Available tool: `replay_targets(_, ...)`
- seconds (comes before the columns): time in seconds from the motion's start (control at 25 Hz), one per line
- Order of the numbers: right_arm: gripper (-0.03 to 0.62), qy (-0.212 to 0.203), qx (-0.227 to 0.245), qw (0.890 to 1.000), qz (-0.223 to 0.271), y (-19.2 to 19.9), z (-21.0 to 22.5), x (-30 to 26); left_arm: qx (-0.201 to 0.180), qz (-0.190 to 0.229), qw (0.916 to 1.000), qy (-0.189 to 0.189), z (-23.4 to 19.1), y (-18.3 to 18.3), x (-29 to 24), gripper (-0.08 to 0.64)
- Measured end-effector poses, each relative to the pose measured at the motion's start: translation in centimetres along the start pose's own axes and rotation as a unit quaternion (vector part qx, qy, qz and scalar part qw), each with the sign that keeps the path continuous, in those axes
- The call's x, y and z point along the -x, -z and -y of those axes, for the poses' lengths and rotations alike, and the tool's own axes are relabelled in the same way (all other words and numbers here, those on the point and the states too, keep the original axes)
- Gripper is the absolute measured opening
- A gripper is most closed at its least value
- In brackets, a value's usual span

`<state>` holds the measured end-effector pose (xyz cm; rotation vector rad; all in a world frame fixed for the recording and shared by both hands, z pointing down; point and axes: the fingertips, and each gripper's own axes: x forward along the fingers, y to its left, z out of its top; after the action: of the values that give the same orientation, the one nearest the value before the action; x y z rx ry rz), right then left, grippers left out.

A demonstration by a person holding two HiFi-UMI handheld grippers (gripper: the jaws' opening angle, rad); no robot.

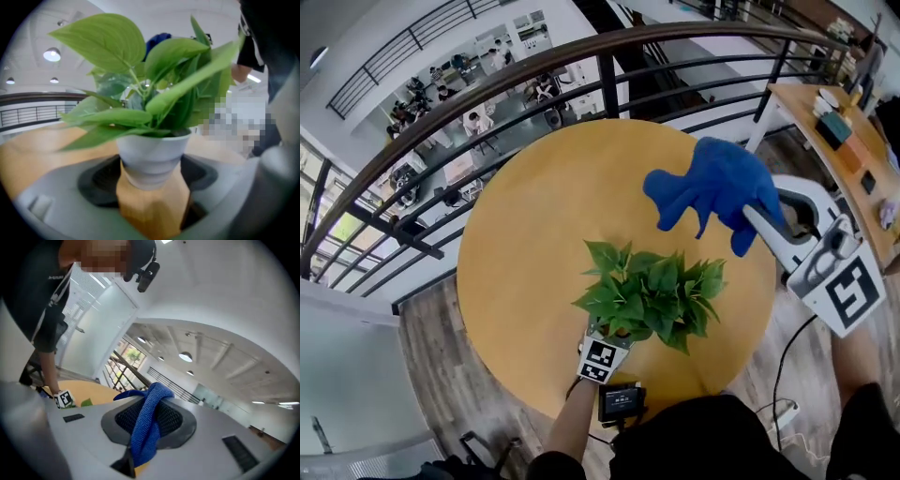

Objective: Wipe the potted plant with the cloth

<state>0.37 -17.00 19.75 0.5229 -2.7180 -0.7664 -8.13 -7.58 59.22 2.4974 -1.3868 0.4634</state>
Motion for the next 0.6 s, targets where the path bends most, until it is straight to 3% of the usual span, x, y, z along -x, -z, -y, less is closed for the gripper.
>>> replay_targets(0.08, 0.077, -0.091, 0.017, 0.995, 0.039, -2.3, -2.9, -3.2, -0.001, 0.001, 1.0, 0.002, 0.3, -0.3, -0.2, 0.391)
replay_targets(0.16, 0.077, -0.172, 0.019, 0.984, 0.049, -2.2, -6.1, -5.9, -0.002, 0.001, 1.0, 0.002, 0.8, -0.8, -0.5, 0.391)
replay_targets(0.28, 0.077, -0.266, 0.048, 0.961, -0.055, 4.4, -10.6, -9.6, -0.002, 0.002, 1.0, -0.002, 0.6, -0.9, -0.3, 0.391)
replay_targets(0.36, 0.077, -0.296, 0.106, 0.941, -0.128, 9.9, -11.9, -11.5, -0.001, 0.003, 1.0, -0.003, 0.3, -0.3, 0.1, 0.39)
replay_targets(0.6, 0.074, -0.306, 0.207, 0.889, -0.27, 22.8, -9.8, -11.3, -0.001, 0.002, 1.0, -0.004, 0.1, -0.2, -0.1, 0.39)
